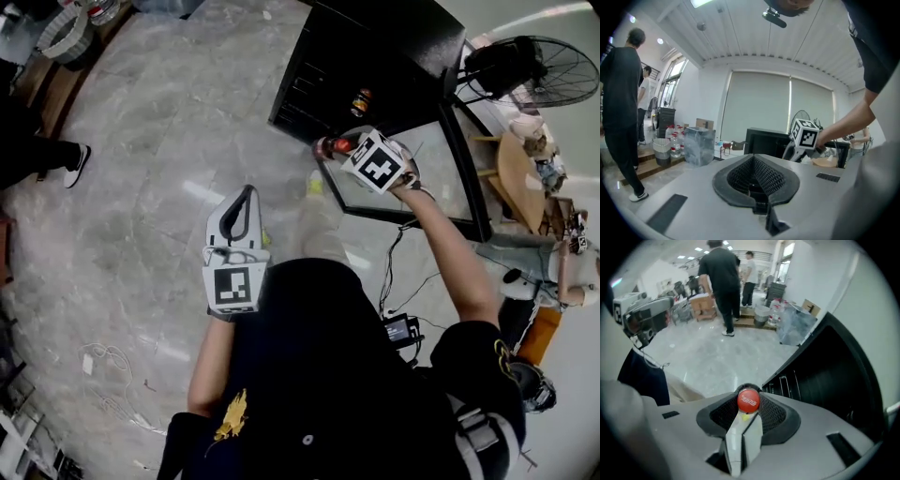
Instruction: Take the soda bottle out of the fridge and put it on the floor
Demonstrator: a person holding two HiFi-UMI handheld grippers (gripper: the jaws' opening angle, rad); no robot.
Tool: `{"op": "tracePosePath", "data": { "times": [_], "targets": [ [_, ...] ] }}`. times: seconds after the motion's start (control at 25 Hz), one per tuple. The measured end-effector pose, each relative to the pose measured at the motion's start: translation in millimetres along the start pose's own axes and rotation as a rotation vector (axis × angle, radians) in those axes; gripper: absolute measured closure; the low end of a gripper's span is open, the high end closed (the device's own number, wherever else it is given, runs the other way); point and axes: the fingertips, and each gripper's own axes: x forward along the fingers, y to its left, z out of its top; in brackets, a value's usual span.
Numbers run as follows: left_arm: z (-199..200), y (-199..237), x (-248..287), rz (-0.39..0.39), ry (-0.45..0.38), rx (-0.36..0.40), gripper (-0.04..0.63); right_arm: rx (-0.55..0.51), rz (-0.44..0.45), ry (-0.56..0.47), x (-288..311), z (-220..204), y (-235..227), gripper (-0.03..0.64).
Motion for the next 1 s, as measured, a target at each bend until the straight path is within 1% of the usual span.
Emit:
{"op": "tracePosePath", "data": {
  "times": [0.08,0.16,0.24,0.4,0.56,0.64,0.72,0.76,0.84,0.92,1.0],
  "targets": [
    [6.5,-1.1,0.8,0.011,-0.006,0.0,0.577,0.134,0.014,-0.029,15.5,-12.3,-4.0,0.486],
    [5.3,1.4,-1.2,0.022,0.008,0.014,0.577,0.225,0.027,-0.033,38.5,-24.3,-4.3,0.486],
    [-2.9,5.9,-3.7,0.037,0.033,0.017,0.577,0.285,0.029,-0.014,66.2,-38.8,-3.5,0.486],
    [-26.6,12.6,-2.1,0.069,0.087,-0.006,0.577,0.409,0.028,0.034,130.6,-69.2,-3.0,0.486],
    [-50.6,9.7,7.7,0.082,0.128,-0.017,0.577,0.553,0.021,0.046,204.1,-97.2,-3.4,0.486],
    [-68.7,6.0,14.9,0.067,0.165,0.004,0.577,0.627,-0.003,0.045,240.5,-112.9,-8.0,0.486],
    [-93.1,3.9,20.8,0.02,0.234,0.067,0.577,0.694,-0.031,0.045,275.7,-127.0,-12.6,0.486],
    [-102.6,5.4,24.9,0.013,0.238,0.067,0.577,0.723,-0.046,0.046,292.8,-132.3,-15.4,0.486],
    [-117.9,11.8,34.6,0.013,0.21,0.037,0.577,0.779,-0.076,0.048,329.0,-141.7,-20.0,0.486],
    [-135.4,19.6,44.0,-0.008,0.199,0.037,0.577,0.831,-0.101,0.057,366.1,-151.8,-20.4,0.485],
    [-155.3,28.2,53.7,-0.024,0.203,0.041,0.577,0.861,-0.116,0.08,400.5,-161.2,-17.2,0.486]
  ]
}}
